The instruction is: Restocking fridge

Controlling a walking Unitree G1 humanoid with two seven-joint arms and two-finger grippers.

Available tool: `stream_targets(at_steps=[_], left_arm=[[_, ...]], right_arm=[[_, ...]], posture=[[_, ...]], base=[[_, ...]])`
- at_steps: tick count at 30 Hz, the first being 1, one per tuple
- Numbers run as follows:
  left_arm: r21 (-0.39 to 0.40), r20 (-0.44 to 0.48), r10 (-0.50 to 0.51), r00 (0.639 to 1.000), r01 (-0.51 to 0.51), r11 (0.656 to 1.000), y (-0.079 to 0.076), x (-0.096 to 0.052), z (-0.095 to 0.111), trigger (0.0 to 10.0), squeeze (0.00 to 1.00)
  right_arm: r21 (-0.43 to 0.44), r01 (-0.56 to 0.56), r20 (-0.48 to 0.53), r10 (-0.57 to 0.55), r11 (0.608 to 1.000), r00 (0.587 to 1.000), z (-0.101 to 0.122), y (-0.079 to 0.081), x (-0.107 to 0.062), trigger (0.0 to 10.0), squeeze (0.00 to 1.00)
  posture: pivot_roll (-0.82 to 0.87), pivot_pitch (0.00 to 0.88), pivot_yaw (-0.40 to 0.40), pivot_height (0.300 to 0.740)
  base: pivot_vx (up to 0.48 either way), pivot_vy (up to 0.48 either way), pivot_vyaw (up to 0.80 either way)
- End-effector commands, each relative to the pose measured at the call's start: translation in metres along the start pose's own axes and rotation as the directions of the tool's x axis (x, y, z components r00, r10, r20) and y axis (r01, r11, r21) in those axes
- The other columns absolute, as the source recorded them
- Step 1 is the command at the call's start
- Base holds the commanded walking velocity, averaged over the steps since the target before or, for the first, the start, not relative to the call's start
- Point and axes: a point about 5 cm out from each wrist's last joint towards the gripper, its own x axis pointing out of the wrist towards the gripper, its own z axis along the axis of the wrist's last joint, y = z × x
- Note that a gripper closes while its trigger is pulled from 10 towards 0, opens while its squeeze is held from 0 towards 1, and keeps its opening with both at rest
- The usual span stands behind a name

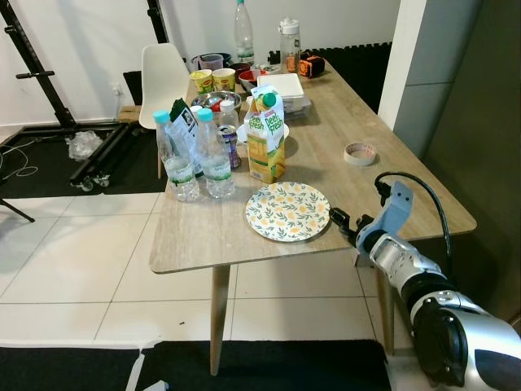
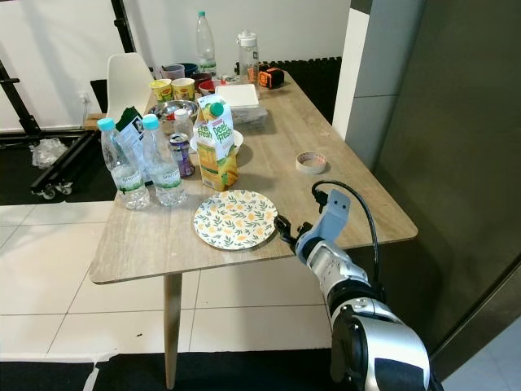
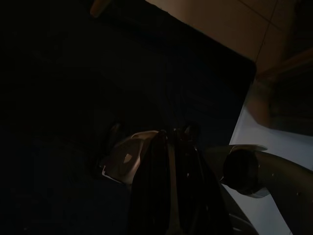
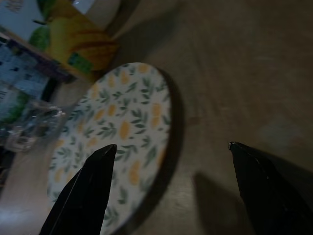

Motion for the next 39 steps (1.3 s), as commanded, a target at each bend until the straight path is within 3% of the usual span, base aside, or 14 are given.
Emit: stream_targets(at_steps=[1,12,19,20,21,22,23,33,39], left_arm=[[0.005,-0.013,0.002,1.000,-0.002,1.000,0.002,-0.003,-0.006,10.0,0.00],[0.012,-0.004,-0.007,1.000,0.007,1.000,0.004,-0.004,-0.006,10.0,0.00],[0.015,0.004,-0.011,1.000,0.011,1.000,0.005,-0.004,-0.004,10.0,0.00],[0.016,0.003,-0.010,1.000,0.010,1.000,0.005,-0.005,-0.004,10.0,0.00],[0.016,0.003,-0.010,1.000,0.010,1.000,0.005,-0.005,-0.004,10.0,0.00],[0.016,0.003,-0.009,1.000,0.009,1.000,0.006,-0.005,-0.004,10.0,0.00],[0.016,0.002,-0.008,1.000,0.008,1.000,0.006,-0.005,-0.004,10.0,0.00],[0.015,0.002,-0.008,1.000,0.008,1.000,0.005,-0.004,-0.004,10.0,0.00],[0.016,0.004,-0.008,1.000,0.008,1.000,0.004,-0.004,-0.003,10.0,0.00]], right_arm=[[0.030,-0.036,-0.033,0.037,0.999,0.999,-0.004,0.010,0.003,10.0,0.00],[-0.036,-0.117,-0.176,0.109,0.993,0.978,-0.025,0.041,0.011,10.0,0.00],[-0.079,-0.130,-0.217,0.110,0.988,0.970,-0.030,0.046,0.011,10.0,0.00],[-0.094,-0.128,-0.227,0.104,0.987,0.968,-0.032,0.045,0.011,7.4,0.00],[-0.094,-0.128,-0.227,0.104,0.987,0.968,-0.032,0.045,0.011,7.4,0.00],[-0.097,-0.128,-0.232,0.102,0.987,0.967,-0.033,0.045,0.011,4.3,0.00],[-0.089,-0.119,-0.229,0.096,0.989,0.969,-0.034,0.044,0.011,0.0,0.00],[0.057,-0.136,-0.159,0.144,0.989,0.977,-0.028,0.050,0.012,0.0,0.00],[0.096,-0.155,-0.122,0.167,0.983,0.979,-0.022,0.052,0.013,0.0,0.00]], posture=[[-0.01,0.012,0.021,0.740],[0.01,0.047,0.017,0.740],[0.01,0.053,0.016,0.740],[0.01,0.053,0.016,0.740],[0.01,0.053,0.016,0.740],[0.01,0.053,0.016,0.740],[0.01,0.053,0.016,0.740],[0.01,0.043,0.015,0.740],[0.01,0.033,0.015,0.740]], base=[[0.000,0.000,0.00],[0.000,0.000,0.00],[0.000,0.000,0.00],[0.000,0.000,0.00],[0.000,0.000,0.00],[0.000,0.000,0.00],[0.000,0.000,0.00],[0.000,0.000,0.00],[0.000,0.000,0.00]])
